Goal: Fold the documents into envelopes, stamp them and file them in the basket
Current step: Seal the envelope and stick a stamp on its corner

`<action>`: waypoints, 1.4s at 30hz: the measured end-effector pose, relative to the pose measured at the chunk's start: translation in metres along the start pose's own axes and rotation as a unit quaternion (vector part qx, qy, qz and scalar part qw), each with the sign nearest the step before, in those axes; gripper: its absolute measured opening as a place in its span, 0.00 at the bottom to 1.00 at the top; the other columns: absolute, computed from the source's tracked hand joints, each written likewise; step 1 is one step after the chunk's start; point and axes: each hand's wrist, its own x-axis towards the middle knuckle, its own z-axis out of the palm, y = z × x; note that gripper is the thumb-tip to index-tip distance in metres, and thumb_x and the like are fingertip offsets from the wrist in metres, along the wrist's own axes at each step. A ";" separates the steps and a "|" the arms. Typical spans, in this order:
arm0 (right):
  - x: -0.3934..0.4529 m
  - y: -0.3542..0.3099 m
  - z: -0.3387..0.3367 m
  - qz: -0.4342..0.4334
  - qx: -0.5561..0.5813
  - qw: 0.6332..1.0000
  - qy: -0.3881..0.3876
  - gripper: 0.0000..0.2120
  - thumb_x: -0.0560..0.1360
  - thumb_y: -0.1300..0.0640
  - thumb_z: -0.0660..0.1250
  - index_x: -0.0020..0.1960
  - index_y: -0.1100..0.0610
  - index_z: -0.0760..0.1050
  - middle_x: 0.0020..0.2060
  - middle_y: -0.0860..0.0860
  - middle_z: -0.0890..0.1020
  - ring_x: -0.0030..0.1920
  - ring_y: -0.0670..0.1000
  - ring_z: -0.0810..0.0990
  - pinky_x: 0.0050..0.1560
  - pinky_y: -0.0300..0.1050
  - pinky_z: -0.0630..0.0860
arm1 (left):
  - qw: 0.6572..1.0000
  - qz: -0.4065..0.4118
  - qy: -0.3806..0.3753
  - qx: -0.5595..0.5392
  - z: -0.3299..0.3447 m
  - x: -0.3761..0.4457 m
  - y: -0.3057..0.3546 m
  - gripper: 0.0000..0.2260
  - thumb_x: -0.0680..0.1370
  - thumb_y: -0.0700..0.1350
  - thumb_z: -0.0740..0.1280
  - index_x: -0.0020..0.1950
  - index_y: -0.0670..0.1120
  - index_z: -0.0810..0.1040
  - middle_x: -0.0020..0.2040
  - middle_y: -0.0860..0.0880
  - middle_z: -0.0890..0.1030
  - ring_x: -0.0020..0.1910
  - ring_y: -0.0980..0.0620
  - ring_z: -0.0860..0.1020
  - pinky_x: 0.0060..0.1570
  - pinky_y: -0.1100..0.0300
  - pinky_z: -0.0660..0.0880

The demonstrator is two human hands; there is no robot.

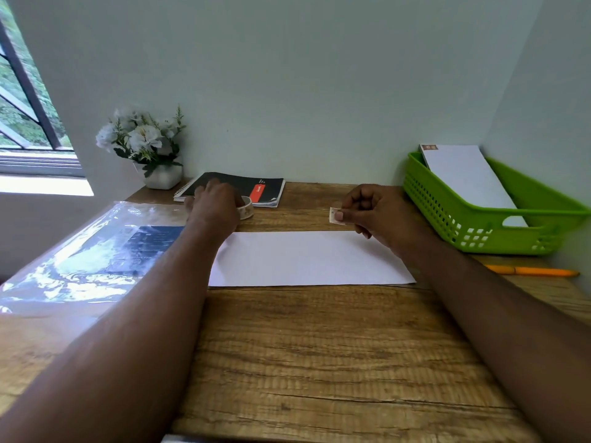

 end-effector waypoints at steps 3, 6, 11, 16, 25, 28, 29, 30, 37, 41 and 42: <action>0.002 0.000 -0.003 0.006 0.001 1.000 0.001 0.09 0.66 0.64 0.77 0.41 0.62 0.77 0.26 0.52 0.78 0.25 0.49 0.72 0.24 0.40 0.66 | 0.999 -0.009 0.027 -0.031 -0.002 -0.007 0.009 0.17 0.76 0.40 0.66 0.63 0.52 0.78 0.65 0.43 0.73 0.65 0.40 0.68 0.62 0.46 0.65; 0.004 -0.002 -0.009 0.011 -0.007 1.000 -0.001 0.07 0.66 0.64 0.77 0.40 0.61 0.79 0.25 0.49 0.78 0.24 0.47 0.72 0.24 0.39 0.67 | 0.986 0.107 0.045 -0.116 -0.003 -0.027 0.041 0.23 0.74 0.32 0.63 0.65 0.52 0.77 0.65 0.45 0.73 0.65 0.44 0.70 0.64 0.51 0.69; 0.005 -0.007 -0.040 0.024 -0.045 0.998 0.026 0.07 0.69 0.61 0.75 0.43 0.62 0.80 0.29 0.53 0.79 0.25 0.48 0.73 0.25 0.40 0.68 | 0.931 0.310 -0.050 -0.186 0.013 -0.074 0.109 0.20 0.78 0.34 0.60 0.65 0.51 0.77 0.69 0.51 0.72 0.67 0.52 0.70 0.65 0.60 0.67; 0.004 -0.004 -0.043 0.015 -0.043 0.998 0.033 0.05 0.70 0.61 0.74 0.44 0.61 0.81 0.32 0.52 0.81 0.26 0.47 0.74 0.26 0.41 0.70 | 0.918 0.219 -0.060 -0.325 0.019 -0.071 0.107 0.10 0.79 0.50 0.66 0.53 0.47 0.84 0.54 0.51 0.83 0.49 0.56 0.80 0.49 0.64 0.73; 0.001 -0.014 -0.015 -0.049 0.014 0.999 -0.004 0.02 0.71 0.63 0.73 0.42 0.59 0.81 0.34 0.55 0.82 0.32 0.49 0.76 0.28 0.41 0.71 | 0.791 0.039 -0.183 -0.582 0.012 -0.066 0.102 0.10 0.74 0.46 0.73 0.48 0.38 0.84 0.43 0.44 0.85 0.38 0.49 0.82 0.38 0.57 0.79; 0.002 -0.012 -0.018 -0.047 0.022 0.999 0.000 0.03 0.71 0.65 0.73 0.42 0.59 0.80 0.33 0.54 0.83 0.31 0.49 0.76 0.27 0.41 0.71 | 0.800 0.071 -0.178 -0.568 0.015 -0.063 0.101 0.06 0.75 0.41 0.72 0.48 0.38 0.84 0.41 0.46 0.85 0.38 0.52 0.82 0.39 0.59 0.79; 0.002 -0.011 -0.018 -0.046 0.024 0.999 0.002 0.05 0.71 0.65 0.73 0.43 0.58 0.79 0.31 0.53 0.83 0.30 0.49 0.77 0.27 0.40 0.71 | 0.801 0.076 -0.177 -0.567 0.015 -0.063 0.101 0.06 0.75 0.41 0.72 0.48 0.38 0.84 0.41 0.46 0.85 0.37 0.53 0.82 0.39 0.60 0.79; 0.003 -0.011 -0.018 -0.044 0.026 0.999 0.003 0.06 0.71 0.65 0.73 0.44 0.57 0.77 0.30 0.52 0.83 0.29 0.49 0.77 0.27 0.40 0.71 | 0.803 0.079 -0.176 -0.564 0.015 -0.063 0.101 0.06 0.75 0.41 0.72 0.49 0.39 0.84 0.42 0.46 0.85 0.37 0.53 0.82 0.38 0.60 0.79; 0.001 -0.014 -0.012 -0.060 0.047 0.997 -0.008 0.10 0.74 0.69 0.68 0.42 0.57 0.70 0.36 0.60 0.79 0.33 0.51 0.79 0.29 0.43 0.75 | 0.793 0.075 -0.170 -0.580 0.016 -0.061 0.100 0.05 0.75 0.39 0.71 0.48 0.39 0.84 0.41 0.45 0.85 0.37 0.53 0.81 0.36 0.62 0.78; 0.001 -0.013 -0.010 -0.062 0.040 0.997 -0.028 0.07 0.74 0.70 0.66 0.46 0.60 0.79 0.40 0.53 0.82 0.40 0.51 0.81 0.34 0.45 0.79 | 0.789 0.066 -0.167 -0.588 0.016 -0.060 0.100 0.04 0.75 0.39 0.72 0.47 0.39 0.84 0.40 0.45 0.85 0.36 0.53 0.81 0.35 0.62 0.77; 0.001 -0.012 -0.011 -0.057 0.041 0.997 -0.035 0.07 0.74 0.69 0.67 0.47 0.60 0.80 0.42 0.54 0.83 0.42 0.52 0.82 0.35 0.45 0.79 | 0.790 0.063 -0.167 -0.586 0.016 -0.061 0.099 0.04 0.75 0.40 0.72 0.47 0.39 0.84 0.40 0.45 0.85 0.37 0.52 0.81 0.35 0.61 0.77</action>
